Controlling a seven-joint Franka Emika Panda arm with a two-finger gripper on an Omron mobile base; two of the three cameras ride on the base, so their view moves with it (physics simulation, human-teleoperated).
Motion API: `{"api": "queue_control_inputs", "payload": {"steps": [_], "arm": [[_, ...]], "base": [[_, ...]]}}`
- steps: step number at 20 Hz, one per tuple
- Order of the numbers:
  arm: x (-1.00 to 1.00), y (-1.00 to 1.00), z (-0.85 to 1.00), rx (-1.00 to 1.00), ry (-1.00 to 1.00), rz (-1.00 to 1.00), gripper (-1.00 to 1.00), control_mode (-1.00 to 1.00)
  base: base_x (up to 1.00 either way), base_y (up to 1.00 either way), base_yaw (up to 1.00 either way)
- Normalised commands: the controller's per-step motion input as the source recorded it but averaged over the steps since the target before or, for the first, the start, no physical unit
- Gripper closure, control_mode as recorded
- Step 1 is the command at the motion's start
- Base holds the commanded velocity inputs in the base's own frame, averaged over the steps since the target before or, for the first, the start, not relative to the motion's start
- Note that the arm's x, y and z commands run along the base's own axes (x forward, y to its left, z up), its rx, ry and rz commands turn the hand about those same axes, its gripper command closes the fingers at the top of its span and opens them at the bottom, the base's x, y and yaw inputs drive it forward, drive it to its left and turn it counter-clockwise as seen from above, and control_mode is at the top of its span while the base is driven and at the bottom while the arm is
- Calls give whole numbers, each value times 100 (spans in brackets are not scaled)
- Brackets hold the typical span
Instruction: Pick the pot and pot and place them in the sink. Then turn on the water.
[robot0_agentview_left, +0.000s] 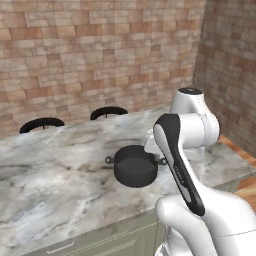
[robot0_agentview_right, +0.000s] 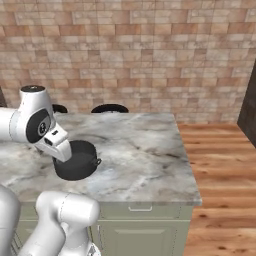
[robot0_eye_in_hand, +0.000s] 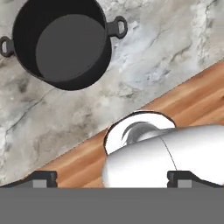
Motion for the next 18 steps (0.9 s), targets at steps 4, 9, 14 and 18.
{"api": "queue_control_inputs", "payload": {"steps": [4,9,14,18], "arm": [[53,-15,-21,0,-1,-24,-100,-100],[56,-38,-25,0,0,-2,-100,-100],[55,-13,-47,0,0,0,-100,-100],[9,0,-54,0,0,0,-100,-100]], "base": [[0,0,0],[0,0,0],[0,0,0],[0,0,0]]}}
